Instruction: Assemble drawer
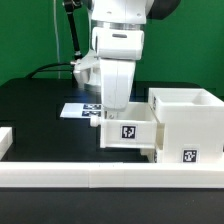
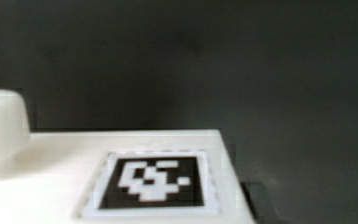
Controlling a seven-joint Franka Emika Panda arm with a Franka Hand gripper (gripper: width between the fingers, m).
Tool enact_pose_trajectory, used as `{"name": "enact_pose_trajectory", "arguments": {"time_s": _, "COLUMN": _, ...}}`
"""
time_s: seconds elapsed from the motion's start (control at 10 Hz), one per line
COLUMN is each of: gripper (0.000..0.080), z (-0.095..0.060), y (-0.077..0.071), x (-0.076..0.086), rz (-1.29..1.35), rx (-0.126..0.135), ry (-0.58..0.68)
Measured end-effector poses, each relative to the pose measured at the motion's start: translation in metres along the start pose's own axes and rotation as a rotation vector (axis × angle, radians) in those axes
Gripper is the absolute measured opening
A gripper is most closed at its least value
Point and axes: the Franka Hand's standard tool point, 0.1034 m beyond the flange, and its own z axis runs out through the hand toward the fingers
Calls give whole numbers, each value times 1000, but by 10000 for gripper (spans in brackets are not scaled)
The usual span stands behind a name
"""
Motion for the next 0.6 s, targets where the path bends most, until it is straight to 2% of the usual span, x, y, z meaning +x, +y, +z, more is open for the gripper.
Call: {"name": "enact_pose_trajectory", "arguments": {"time_s": 0.6, "gripper": 44, "z": 1, "y": 0, "x": 1, "rz": 8, "rx": 2, "ry": 1}}
